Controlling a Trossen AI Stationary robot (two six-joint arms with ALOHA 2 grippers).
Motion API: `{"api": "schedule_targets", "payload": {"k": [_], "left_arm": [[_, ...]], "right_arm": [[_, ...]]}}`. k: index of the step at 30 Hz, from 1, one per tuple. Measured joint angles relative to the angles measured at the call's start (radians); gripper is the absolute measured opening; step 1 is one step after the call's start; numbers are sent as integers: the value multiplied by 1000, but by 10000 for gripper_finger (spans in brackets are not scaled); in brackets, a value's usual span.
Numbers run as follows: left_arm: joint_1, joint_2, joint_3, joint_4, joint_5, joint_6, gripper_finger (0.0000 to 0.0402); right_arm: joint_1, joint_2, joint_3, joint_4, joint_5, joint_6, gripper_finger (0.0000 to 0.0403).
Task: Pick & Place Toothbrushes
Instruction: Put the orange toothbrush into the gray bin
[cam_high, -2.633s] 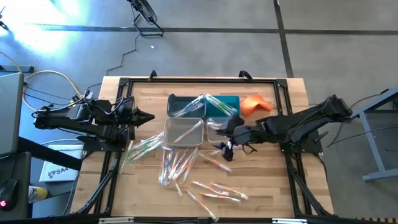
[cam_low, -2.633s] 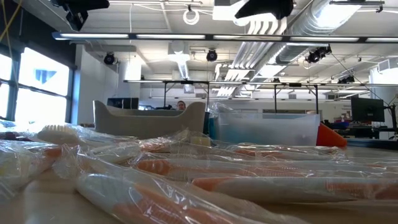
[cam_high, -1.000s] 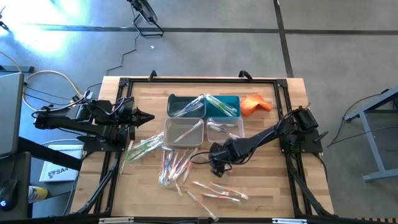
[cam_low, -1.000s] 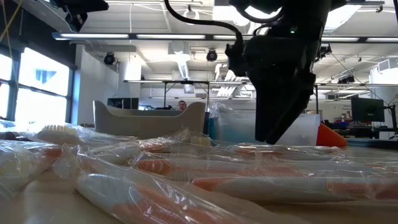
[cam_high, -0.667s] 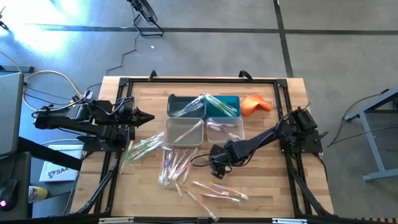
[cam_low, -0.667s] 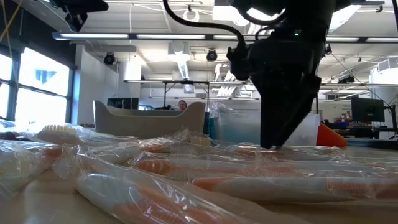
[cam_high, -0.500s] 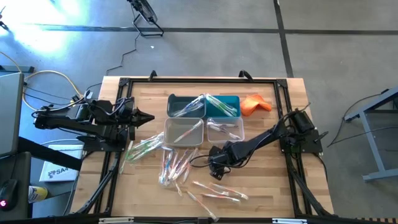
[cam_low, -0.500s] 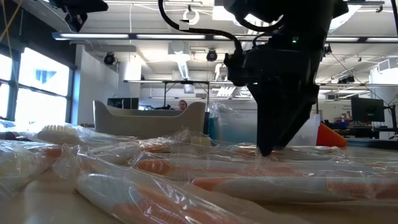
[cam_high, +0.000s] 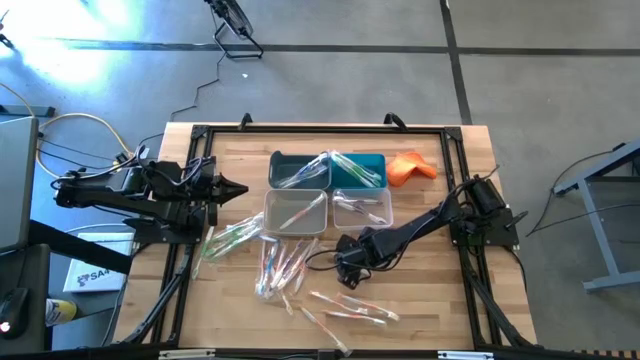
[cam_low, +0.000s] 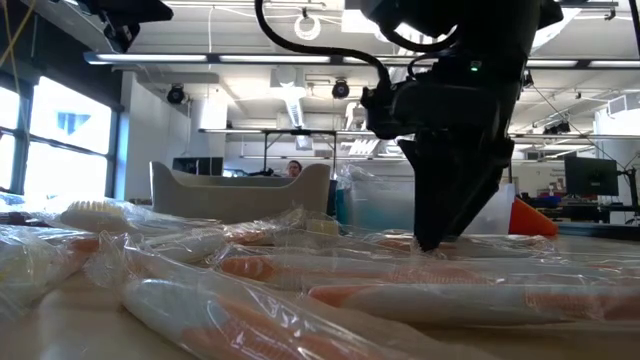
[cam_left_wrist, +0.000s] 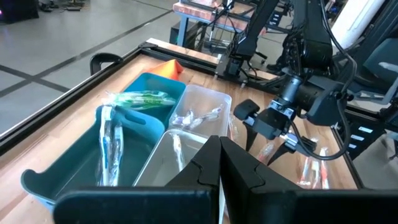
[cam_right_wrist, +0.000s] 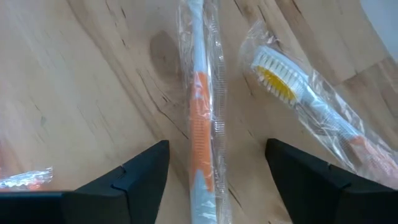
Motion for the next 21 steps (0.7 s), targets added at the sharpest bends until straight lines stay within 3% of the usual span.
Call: {"api": "schedule_targets", "payload": {"k": [21], "left_arm": [[0, 0, 0, 0, -2, 0, 0]], "right_arm": [[-1, 2, -1, -48, 4, -56, 50]]}}
